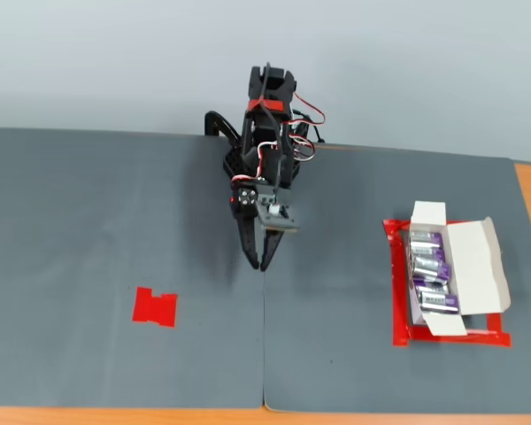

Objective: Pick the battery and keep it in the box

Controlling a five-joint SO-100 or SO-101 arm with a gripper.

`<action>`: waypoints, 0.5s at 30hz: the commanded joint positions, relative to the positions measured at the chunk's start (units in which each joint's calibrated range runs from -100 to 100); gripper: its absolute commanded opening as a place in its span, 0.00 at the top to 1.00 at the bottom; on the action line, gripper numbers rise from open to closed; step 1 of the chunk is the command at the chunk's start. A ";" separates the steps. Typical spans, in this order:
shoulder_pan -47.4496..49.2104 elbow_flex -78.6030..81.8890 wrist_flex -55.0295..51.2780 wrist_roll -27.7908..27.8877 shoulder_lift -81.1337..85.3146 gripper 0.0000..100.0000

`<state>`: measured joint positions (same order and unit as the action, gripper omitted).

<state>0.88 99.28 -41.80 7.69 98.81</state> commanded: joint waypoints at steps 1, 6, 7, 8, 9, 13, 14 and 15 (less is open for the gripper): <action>1.09 0.54 -8.89 -1.94 0.68 0.98; 0.87 -0.91 -15.40 -4.12 0.85 0.98; 0.87 -1.72 -17.66 -4.33 0.85 0.98; 1.02 -2.72 -20.52 -4.59 0.85 0.98; 1.24 -3.62 -23.91 -4.59 0.85 0.98; 0.72 -6.43 -33.28 -4.70 0.85 0.98; 0.64 -6.43 -33.02 -4.70 0.85 0.98; 0.64 -6.43 -33.02 -4.64 0.85 0.98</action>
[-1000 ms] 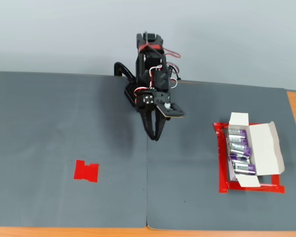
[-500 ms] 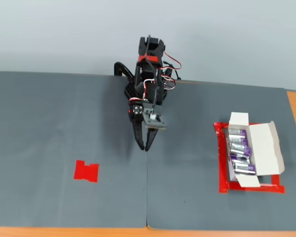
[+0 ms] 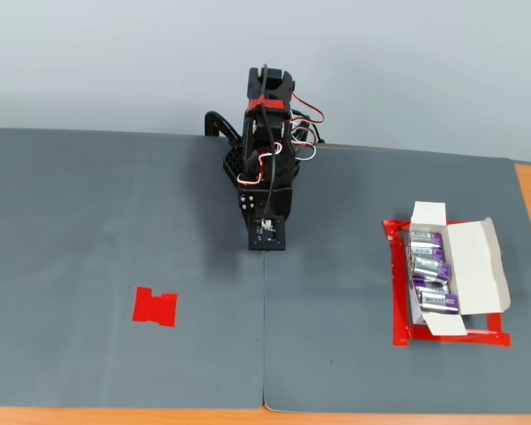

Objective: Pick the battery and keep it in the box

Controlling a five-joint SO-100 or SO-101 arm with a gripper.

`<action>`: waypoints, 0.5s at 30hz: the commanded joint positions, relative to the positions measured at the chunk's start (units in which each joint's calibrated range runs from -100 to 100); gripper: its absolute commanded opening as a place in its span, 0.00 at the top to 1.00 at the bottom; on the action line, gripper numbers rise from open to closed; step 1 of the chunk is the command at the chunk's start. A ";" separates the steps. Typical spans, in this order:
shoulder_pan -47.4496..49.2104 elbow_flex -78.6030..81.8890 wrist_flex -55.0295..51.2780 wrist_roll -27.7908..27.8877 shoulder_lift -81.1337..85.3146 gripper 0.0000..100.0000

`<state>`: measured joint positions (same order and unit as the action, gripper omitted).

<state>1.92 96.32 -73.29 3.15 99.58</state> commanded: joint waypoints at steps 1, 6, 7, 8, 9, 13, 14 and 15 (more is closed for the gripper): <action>-0.01 -3.46 -1.54 0.00 0.09 0.98; 1.63 -3.74 -1.54 0.37 0.00 0.98; 1.40 -3.83 -1.54 0.37 -0.17 0.98; 1.33 -3.83 -1.54 0.37 -0.25 0.98; 1.33 -3.83 -1.54 0.37 -0.25 0.98; 1.25 -3.83 -1.54 0.37 -0.25 0.98; 1.25 -3.83 -1.54 0.37 -0.25 0.98; 1.25 -3.83 -1.54 0.37 -0.25 0.98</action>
